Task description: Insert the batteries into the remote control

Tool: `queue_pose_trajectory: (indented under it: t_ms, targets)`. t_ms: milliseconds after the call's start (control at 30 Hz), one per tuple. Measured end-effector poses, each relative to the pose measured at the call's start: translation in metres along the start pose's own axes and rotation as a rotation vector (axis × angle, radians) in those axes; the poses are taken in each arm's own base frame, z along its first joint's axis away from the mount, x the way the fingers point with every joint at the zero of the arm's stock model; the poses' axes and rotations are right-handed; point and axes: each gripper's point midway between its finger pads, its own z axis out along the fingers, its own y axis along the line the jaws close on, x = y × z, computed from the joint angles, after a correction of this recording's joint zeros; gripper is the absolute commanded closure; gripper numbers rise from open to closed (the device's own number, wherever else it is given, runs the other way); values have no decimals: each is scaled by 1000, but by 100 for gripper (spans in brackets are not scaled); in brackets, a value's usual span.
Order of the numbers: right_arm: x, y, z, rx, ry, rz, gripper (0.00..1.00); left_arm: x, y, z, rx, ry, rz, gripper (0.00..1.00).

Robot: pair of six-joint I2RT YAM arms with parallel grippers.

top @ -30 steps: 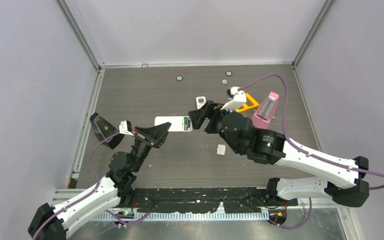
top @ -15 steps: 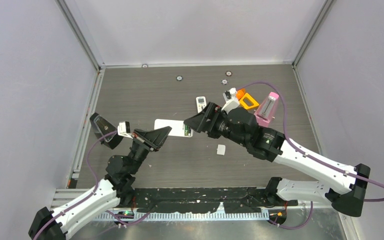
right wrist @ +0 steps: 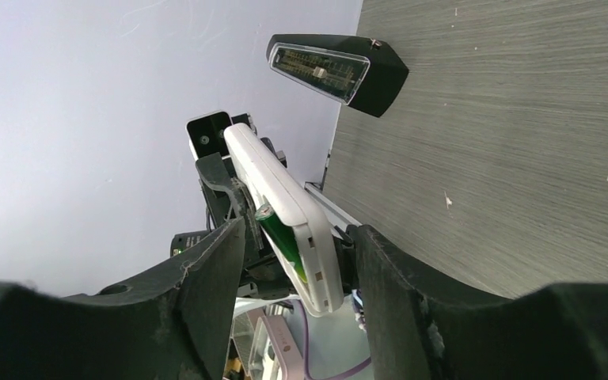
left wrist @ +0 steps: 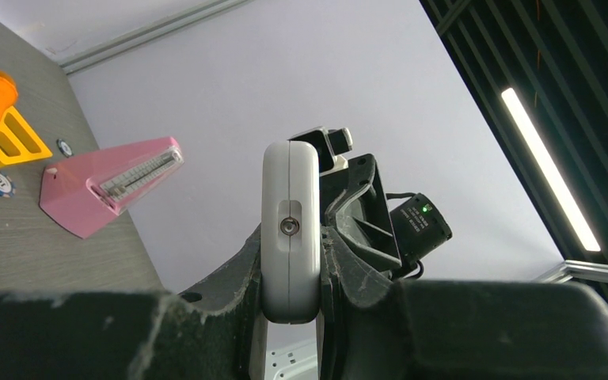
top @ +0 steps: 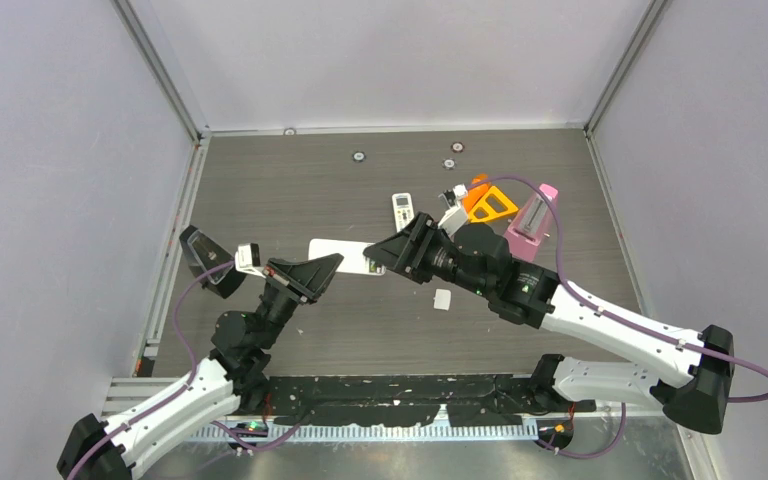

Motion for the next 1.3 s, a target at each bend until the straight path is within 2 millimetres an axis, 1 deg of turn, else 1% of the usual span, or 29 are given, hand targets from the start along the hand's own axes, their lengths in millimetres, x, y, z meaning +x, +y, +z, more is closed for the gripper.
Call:
queue_pose_trajectory:
  t_ms: [67, 200, 300, 467, 533, 600, 633, 833, 1300]
  targets:
    - [0, -2, 0, 0, -2, 9, 34, 0, 0, 0, 1, 2, 0, 100]
    - [-1, 1, 0, -33, -19, 43, 30, 1, 0, 0, 0, 6, 0, 100]
    - [-5, 2, -1, -51, -39, 68, 31, 1, 0, 0, 2, 6, 0, 100]
    - [-11, 8, -3, -78, -64, 105, 36, 1, -2, 0, 9, 5, -1, 100]
    - [-13, 10, -3, -85, -74, 119, 38, 1, -2, 1, 10, 5, -2, 100]
    - [-14, 9, -3, -86, -80, 129, 42, 1, -1, 1, 10, 7, -1, 100]
    - [-15, 8, -3, -86, -81, 134, 45, 2, -1, 0, 9, 8, -2, 100]
    - [-16, 7, -2, -85, -87, 146, 55, 2, -3, 0, 20, 8, -6, 100]
    - [-16, 11, -2, -104, -87, 137, 75, -2, -9, 0, 39, -7, -32, 100]
